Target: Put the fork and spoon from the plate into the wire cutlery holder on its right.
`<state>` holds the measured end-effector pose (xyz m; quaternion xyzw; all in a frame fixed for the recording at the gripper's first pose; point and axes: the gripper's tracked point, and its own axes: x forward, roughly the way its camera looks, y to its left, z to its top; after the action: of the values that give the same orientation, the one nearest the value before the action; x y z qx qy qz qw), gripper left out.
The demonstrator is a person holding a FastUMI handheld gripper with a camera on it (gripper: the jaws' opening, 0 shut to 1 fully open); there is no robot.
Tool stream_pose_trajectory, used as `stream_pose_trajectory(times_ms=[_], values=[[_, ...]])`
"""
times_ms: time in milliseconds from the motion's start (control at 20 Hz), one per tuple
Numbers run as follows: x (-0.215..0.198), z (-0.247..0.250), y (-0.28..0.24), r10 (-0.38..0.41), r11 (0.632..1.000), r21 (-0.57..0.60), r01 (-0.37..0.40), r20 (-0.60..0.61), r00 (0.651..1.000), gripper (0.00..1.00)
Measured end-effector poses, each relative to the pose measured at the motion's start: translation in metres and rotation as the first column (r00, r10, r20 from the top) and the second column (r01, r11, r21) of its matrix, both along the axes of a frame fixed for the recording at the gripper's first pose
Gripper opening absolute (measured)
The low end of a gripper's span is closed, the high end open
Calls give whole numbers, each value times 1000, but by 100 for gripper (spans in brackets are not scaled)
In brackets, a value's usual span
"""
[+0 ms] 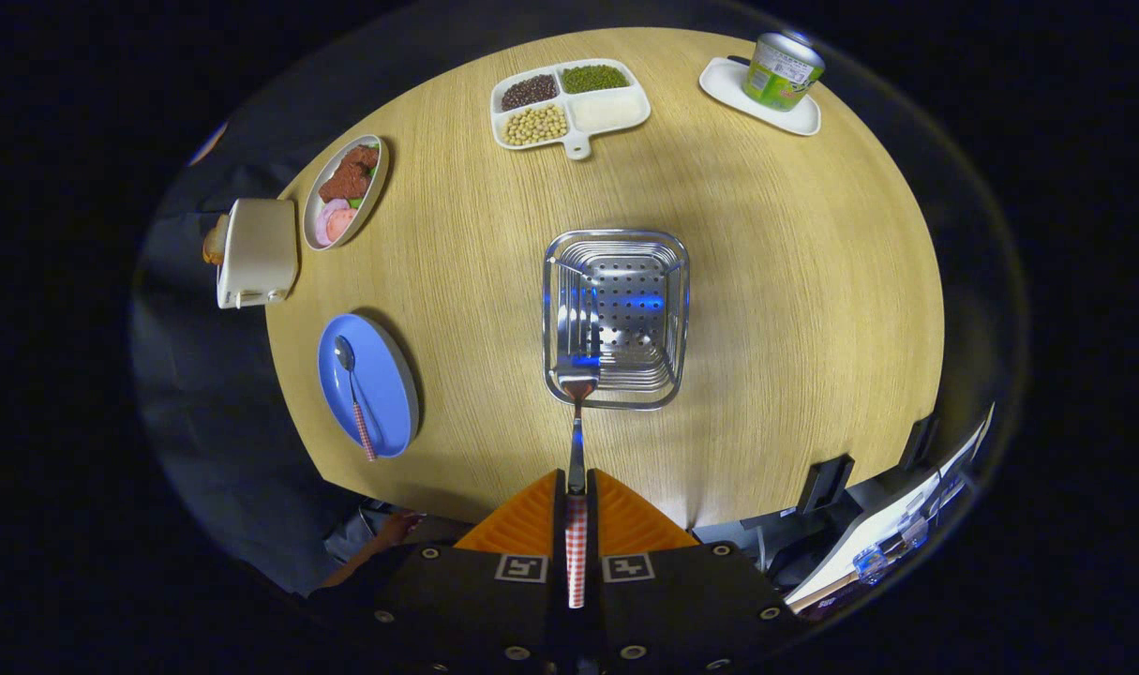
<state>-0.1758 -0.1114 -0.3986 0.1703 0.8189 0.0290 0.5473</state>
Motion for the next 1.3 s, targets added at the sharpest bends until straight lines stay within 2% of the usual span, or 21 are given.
stream_pose_trajectory(times_ms=[200, 400, 700, 750, 800, 1050, 1300], values=[[16, 0, -11, 30, 998, 48, -27, -64, 998, 7], [23, -7, -26, 126, 991, 49, -121, -114, 985, 7], [23, -7, -21, 213, 974, 115, -194, -189, 959, 7], [24, -8, -19, 218, 972, 125, -197, -188, 958, 11], [26, -9, -20, 220, 972, 126, -198, -189, 957, 11], [49, -6, -23, 178, 981, 99, -166, -133, 975, 27], [76, 10, -14, 109, 989, 98, -112, 38, 993, 40]])
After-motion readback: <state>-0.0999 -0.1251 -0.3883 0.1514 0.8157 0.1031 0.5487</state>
